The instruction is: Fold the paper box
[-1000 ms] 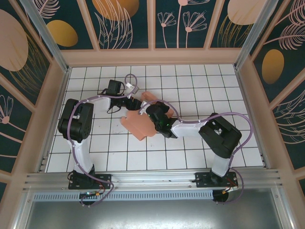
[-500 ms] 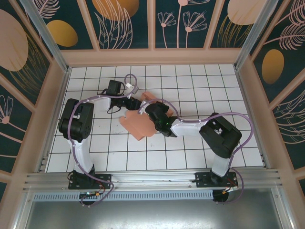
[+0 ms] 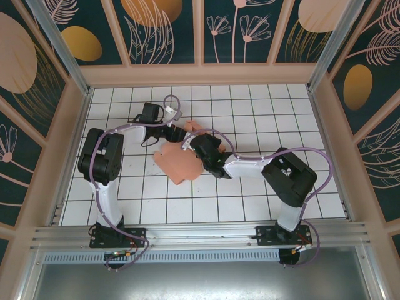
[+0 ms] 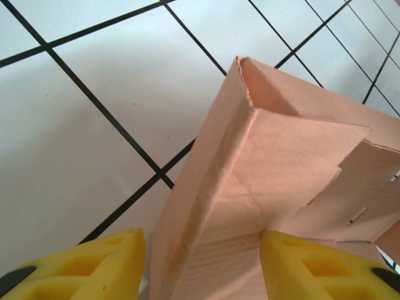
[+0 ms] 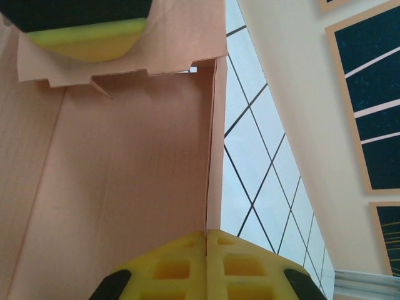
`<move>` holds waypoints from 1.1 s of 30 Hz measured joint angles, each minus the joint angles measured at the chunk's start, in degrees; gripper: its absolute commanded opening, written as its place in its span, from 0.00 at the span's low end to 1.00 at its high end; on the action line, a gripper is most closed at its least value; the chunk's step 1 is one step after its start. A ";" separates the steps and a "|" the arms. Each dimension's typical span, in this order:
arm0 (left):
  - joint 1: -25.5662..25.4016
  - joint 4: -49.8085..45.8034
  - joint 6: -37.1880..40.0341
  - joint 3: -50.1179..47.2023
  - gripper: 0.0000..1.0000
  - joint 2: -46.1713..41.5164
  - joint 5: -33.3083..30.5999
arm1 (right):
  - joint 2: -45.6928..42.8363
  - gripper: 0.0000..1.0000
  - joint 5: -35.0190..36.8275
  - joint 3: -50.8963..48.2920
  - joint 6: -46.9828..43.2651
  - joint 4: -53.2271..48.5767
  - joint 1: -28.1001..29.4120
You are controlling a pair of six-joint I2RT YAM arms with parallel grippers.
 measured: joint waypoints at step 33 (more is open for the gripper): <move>0.00 -1.01 3.37 -0.44 0.58 -0.98 0.11 | 0.76 0.00 0.92 3.10 -0.90 -2.89 -0.15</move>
